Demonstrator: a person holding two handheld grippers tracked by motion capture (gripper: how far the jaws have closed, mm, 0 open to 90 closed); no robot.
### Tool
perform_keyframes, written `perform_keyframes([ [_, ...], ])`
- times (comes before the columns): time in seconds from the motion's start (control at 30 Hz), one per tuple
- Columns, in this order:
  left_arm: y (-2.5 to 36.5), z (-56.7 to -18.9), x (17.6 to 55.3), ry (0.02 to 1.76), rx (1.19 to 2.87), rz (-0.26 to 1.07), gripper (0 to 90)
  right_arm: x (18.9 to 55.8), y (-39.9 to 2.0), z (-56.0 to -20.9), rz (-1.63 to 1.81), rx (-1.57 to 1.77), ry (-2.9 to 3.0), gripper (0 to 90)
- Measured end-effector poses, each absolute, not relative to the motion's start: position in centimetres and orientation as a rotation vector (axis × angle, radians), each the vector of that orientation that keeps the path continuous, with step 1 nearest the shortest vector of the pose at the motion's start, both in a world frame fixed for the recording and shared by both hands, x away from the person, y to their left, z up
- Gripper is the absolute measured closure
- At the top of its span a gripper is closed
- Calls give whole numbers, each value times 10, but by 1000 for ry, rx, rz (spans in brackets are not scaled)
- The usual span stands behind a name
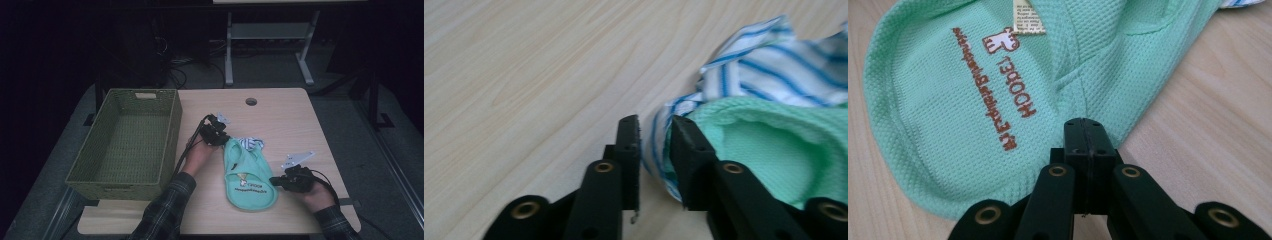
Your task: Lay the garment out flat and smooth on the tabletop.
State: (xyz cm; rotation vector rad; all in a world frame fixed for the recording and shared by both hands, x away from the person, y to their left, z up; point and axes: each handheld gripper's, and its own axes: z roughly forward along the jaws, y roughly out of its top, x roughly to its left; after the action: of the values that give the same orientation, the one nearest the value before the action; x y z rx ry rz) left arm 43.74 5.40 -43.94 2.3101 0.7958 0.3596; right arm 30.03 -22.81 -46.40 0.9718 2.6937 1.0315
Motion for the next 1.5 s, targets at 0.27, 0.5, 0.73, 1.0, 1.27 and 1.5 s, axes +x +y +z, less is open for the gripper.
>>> perform_keyframes([
  [0.27, 61, -427, 410, 779, 2262, 261, 689, 300, -227, -463, 1013, 970, 2695, 900],
  [0.5, 64, -425, 376, 710, 2277, 178, 674, 299, -227, -463, 1009, 963, 2691, 900],
  [0.73, 65, -428, 356, 667, 2277, 110, 685, 299, -226, -463, 1008, 953, 2694, 900],
  [1.0, 63, -442, 339, 669, 2347, 114, 599, 298, -224, -463, 1004, 950, 2695, 900],
  [1.27, 63, -456, 323, 617, 2435, 80, 598, 297, -223, -463, 1006, 947, 2700, 900],
  [1.5, 67, -440, 324, 625, 2342, 110, 627, 296, -222, -461, 990, 929, 2706, 900],
])
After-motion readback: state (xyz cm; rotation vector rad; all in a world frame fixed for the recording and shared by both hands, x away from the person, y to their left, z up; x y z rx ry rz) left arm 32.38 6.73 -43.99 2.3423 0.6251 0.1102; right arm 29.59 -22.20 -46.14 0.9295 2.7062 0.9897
